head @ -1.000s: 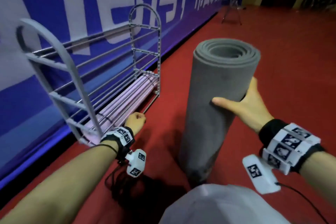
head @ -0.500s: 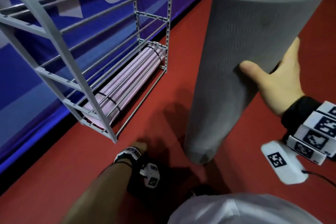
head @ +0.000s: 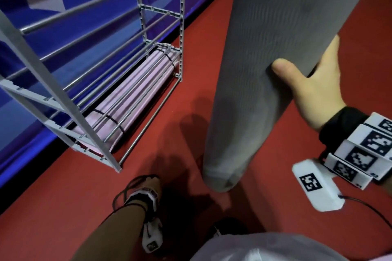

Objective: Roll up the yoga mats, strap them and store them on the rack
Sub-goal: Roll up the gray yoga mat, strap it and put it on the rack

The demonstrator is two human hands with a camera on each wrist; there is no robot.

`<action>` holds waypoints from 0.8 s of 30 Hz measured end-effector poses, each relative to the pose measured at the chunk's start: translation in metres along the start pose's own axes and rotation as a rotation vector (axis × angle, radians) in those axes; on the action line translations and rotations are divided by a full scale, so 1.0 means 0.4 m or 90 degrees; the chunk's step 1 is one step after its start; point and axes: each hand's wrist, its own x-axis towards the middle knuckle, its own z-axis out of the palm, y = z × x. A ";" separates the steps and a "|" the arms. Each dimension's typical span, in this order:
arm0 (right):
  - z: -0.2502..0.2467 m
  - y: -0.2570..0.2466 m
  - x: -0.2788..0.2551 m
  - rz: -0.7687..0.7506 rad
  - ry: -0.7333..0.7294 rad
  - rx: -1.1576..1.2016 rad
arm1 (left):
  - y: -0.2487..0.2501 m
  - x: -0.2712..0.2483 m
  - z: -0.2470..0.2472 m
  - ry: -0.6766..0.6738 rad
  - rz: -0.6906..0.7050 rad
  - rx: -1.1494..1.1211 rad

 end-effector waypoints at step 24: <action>-0.082 -0.111 -0.029 0.139 -0.141 -0.030 | 0.088 -0.333 -0.576 0.056 0.153 -0.947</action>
